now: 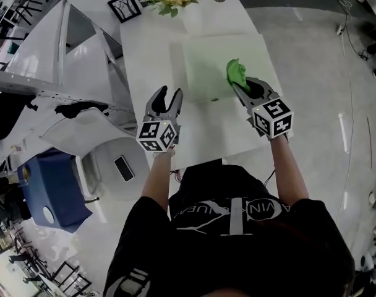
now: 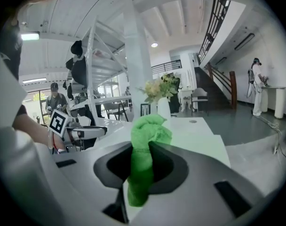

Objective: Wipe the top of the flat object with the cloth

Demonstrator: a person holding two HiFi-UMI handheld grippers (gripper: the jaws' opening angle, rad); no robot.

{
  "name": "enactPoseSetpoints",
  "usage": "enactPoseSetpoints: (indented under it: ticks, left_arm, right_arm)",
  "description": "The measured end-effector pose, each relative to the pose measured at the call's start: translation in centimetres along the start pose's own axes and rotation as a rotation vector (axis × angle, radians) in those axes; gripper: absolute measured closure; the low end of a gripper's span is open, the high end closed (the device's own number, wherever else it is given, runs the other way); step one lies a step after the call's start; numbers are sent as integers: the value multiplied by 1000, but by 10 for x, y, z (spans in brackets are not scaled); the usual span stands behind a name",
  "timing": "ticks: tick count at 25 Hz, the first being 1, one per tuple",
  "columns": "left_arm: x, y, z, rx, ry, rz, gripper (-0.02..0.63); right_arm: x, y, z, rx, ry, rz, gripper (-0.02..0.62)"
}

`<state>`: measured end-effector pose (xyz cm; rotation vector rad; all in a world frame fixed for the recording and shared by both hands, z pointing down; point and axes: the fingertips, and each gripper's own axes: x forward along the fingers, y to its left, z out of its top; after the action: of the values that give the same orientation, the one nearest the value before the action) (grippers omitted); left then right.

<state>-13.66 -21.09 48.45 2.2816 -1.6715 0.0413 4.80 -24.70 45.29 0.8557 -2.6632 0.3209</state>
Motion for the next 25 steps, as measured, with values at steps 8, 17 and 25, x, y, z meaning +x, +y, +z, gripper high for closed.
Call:
enactPoseSetpoints:
  ticks: [8,17,25]
  left_arm:
    - [58,17,-15,-92,109,-93,390]
    - [88,26,-30,-175,188,-150,394]
    - [100,14,-32,-180,218,-226,545]
  right_arm:
    - [95,-11,25,0,112,65,531]
    - [187,1,31,5,281,129,531]
    - [221,11,28,31,339,155,531]
